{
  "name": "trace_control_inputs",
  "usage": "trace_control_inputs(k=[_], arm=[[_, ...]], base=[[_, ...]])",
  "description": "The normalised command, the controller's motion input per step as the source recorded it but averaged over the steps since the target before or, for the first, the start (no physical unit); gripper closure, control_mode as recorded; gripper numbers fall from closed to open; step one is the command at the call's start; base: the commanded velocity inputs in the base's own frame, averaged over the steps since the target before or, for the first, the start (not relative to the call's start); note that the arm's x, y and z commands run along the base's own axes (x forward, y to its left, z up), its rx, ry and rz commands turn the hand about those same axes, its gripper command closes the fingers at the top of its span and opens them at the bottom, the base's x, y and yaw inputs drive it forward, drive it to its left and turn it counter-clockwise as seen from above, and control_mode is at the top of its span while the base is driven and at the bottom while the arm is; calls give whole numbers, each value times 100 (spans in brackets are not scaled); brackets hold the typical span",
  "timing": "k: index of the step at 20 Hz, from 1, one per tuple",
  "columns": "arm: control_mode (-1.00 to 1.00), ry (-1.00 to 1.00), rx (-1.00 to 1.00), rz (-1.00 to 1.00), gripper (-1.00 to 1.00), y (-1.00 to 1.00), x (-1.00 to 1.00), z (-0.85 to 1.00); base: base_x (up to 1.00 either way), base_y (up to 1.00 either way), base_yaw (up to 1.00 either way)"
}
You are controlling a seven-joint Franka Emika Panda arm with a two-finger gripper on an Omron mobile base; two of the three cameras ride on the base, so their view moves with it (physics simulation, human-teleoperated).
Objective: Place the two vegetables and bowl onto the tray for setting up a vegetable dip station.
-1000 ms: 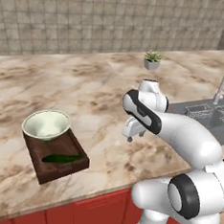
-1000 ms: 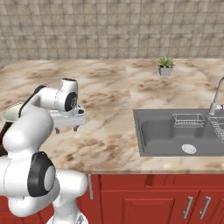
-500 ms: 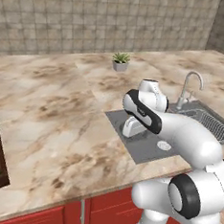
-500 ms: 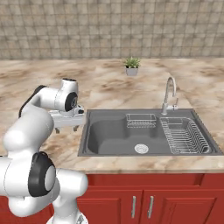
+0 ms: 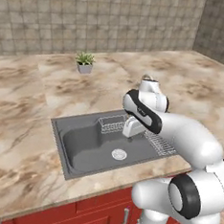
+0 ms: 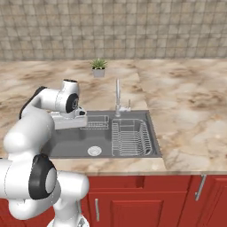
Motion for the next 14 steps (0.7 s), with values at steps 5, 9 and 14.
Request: trace_control_inputs(k=[5,9,14], arm=[[100,0,0,0,-100,0,0,0],[100,0,0,0,-100,0,0,0],[100,0,0,0,-100,0,0,0]], base=[[13,-100,-1],[17,-100,-2],[18,-99,-3]])
